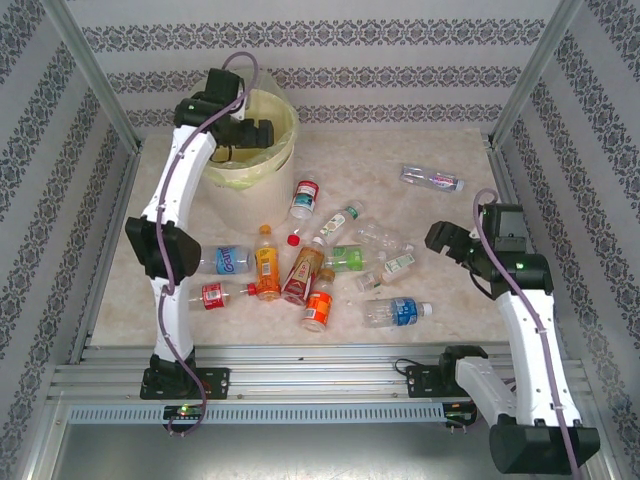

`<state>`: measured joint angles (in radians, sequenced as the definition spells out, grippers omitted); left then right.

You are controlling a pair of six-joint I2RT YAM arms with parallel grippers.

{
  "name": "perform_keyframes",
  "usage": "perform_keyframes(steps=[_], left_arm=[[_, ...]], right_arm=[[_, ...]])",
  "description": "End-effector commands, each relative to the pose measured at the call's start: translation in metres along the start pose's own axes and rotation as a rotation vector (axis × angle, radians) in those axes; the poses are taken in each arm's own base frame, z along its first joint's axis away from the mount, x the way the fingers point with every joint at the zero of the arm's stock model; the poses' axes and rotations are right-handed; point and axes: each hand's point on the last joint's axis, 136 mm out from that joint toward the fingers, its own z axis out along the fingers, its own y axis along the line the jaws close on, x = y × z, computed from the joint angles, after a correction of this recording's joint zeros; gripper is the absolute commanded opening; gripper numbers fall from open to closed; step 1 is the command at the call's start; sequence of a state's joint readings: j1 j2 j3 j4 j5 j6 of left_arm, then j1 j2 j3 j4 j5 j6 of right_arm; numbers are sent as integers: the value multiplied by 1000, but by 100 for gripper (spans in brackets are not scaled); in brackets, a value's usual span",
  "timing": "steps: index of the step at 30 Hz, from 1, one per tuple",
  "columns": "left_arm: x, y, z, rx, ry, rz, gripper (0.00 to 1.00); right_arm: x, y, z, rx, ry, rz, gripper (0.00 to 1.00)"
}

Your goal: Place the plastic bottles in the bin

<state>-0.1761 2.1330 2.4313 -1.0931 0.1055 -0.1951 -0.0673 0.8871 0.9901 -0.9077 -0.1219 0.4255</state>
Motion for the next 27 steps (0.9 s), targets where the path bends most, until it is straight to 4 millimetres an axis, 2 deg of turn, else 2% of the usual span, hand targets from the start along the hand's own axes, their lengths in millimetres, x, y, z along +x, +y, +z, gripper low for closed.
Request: perform_keyframes(steps=[1, 4, 9, 14, 20, 23, 27], left_arm=[[-24, -9, -69, 57, -124, -23, 100], [-29, -16, -97, 95, -172, -18, 100], [-30, -33, -139, 185, -241, 6, 100], [-17, -60, -179, 332, -295, 46, 100], [29, -100, -221, 482, -346, 119, 100], [61, -119, -231, 540, -334, 153, 100], [101, -139, -233, 618, -299, 167, 100]], right_arm=[[-8, -15, 11, 56, 2, -13, 98], [-18, -30, 19, 129, -11, -31, 98], [-33, -68, 25, 307, -2, -15, 98], [-45, -90, 38, 382, 2, 9, 94], [-47, -120, 62, 465, 63, 43, 92], [-48, -132, 71, 491, 101, 62, 91], [-50, -141, 85, 507, 126, 69, 92]])
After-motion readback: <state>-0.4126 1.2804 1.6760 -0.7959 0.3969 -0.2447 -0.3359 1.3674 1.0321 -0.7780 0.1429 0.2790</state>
